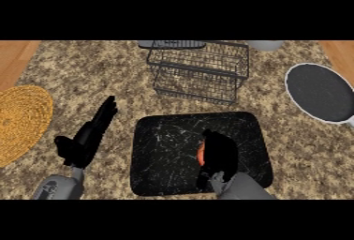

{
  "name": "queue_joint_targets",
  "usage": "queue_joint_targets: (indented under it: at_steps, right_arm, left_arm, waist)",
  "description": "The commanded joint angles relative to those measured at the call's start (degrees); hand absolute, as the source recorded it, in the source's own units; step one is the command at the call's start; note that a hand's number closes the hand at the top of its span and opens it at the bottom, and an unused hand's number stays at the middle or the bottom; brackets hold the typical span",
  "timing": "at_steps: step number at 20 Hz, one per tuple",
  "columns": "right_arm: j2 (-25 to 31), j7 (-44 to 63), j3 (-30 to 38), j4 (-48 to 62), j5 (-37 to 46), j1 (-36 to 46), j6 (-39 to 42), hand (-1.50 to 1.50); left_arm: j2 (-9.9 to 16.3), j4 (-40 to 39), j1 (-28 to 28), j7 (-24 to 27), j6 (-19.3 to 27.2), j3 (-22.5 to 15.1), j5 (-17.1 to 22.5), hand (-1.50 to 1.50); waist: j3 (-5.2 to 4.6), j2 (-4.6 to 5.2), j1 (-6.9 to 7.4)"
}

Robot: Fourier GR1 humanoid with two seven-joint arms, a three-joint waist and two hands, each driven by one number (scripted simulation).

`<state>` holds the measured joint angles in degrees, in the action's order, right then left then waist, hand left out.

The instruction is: Pick the squash from the tray and place it in the tiered basket

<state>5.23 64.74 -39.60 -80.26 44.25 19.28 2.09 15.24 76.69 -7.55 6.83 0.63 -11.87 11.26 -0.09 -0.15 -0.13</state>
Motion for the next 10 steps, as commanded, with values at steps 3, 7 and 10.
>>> queue_joint_targets:
  at_steps: [3, 7, 10]
  right_arm:
    - [-1.9, -2.1, 4.6, 3.2, 6.3, 0.3, -3.7, 1.5]
    - [-5.1, -3.4, 4.7, 6.1, 7.8, 2.3, -3.8, 1.5]
    - [1.0, -9.6, 7.0, 2.3, 8.9, -3.1, -3.4, 1.5]
  left_arm:
    - [-0.2, -1.6, 1.8, 2.9, -2.9, 1.9, -1.1, 0.0]
    - [-3.9, 4.4, 2.9, -2.5, 0.6, -0.5, -4.6, 0.0]
    - [-3.4, -2.6, -1.3, 0.2, -2.1, 3.5, -2.8, 0.0]
  waist:
    - [0.08, 0.15, 0.21]
    - [0.1, 0.12, 0.44]
    - [0.09, 0.15, -0.08]
